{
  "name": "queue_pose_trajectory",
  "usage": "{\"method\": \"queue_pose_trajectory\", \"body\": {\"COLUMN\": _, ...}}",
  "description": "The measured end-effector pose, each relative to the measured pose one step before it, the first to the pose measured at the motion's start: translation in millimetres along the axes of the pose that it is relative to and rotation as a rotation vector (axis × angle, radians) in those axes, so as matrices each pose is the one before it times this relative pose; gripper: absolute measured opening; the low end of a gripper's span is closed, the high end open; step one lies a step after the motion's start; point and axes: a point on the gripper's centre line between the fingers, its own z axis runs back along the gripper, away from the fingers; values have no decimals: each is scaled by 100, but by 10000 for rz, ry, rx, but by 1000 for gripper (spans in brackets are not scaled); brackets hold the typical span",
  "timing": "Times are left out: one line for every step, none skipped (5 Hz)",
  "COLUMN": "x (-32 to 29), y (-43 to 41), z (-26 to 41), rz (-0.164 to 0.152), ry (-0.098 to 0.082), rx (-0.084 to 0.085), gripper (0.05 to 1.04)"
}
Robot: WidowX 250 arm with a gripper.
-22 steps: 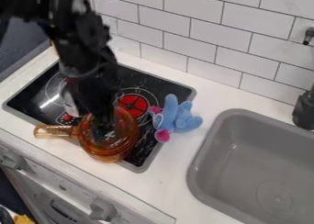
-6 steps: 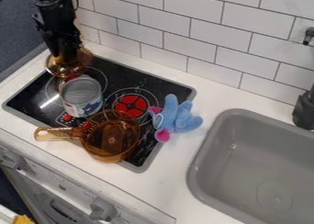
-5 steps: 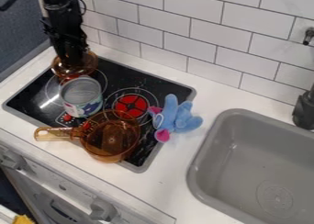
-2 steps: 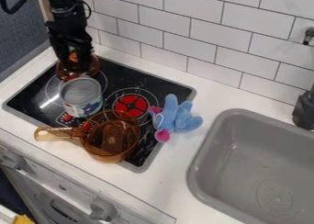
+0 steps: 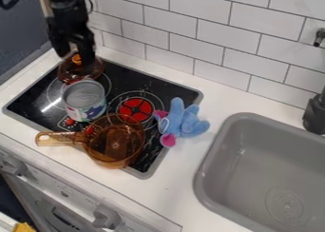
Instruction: Take the lid from the pot and place it at the top left side of the stove
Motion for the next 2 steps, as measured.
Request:
{"method": "queue_pose_trajectory", "body": {"x": 285, "y": -156, "z": 2837, "rz": 116, "ry": -580, "rx": 175, "gripper": 1000}}
{"method": "queue_pose_trajectory", "body": {"x": -460, "y": 99, "z": 2311, "rz": 59, "ry": -207, "rx": 424, "gripper": 1000}}
